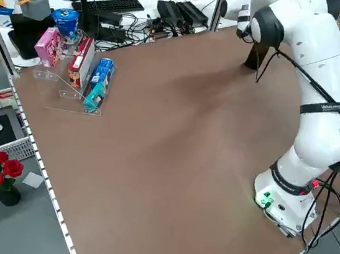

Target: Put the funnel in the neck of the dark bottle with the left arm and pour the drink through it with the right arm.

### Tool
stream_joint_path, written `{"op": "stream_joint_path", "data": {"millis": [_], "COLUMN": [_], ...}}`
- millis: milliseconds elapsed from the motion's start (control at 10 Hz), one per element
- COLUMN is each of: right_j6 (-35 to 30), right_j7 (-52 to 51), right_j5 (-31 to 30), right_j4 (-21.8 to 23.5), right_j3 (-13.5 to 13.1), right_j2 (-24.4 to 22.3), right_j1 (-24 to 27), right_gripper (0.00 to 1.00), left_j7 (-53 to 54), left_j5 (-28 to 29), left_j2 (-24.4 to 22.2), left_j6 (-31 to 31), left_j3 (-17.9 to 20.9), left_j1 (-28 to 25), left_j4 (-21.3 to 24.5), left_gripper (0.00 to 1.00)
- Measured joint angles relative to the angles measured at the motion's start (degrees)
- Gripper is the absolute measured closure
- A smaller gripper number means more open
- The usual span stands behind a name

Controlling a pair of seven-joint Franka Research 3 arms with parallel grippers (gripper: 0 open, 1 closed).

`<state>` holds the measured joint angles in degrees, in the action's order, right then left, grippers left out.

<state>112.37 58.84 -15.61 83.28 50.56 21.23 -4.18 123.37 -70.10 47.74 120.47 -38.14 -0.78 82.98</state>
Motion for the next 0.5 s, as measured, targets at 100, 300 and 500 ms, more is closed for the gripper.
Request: {"op": "stream_joint_path", "data": {"millis": [100, 300, 500], "right_j6": [-0.9, -1.5, -1.6], "right_j7": [-3.5, -11.5, -20.5], "right_j5": [-0.2, -0.2, -0.2], "right_j4": [0.6, 3.2, 5.0], "right_j3": [0.0, -0.5, -3.5], "right_j2": [-2.1, -6.6, -9.2], "right_j1": [0.9, 3.3, 4.5], "right_gripper": [0.48, 0.48, 0.48], "left_j7": [0.0, 0.0, 0.0], "left_j5": [0.0, -0.5, -2.1], "left_j2": [0.0, 0.0, 0.0], "left_j6": [0.0, 0.0, 0.0], "left_j3": [0.0, 0.0, 0.0], "left_j1": [0.0, 0.0, 0.3], "left_j4": [0.0, 0.0, 0.0], "left_gripper": [0.76, 0.64, 0.33]}}
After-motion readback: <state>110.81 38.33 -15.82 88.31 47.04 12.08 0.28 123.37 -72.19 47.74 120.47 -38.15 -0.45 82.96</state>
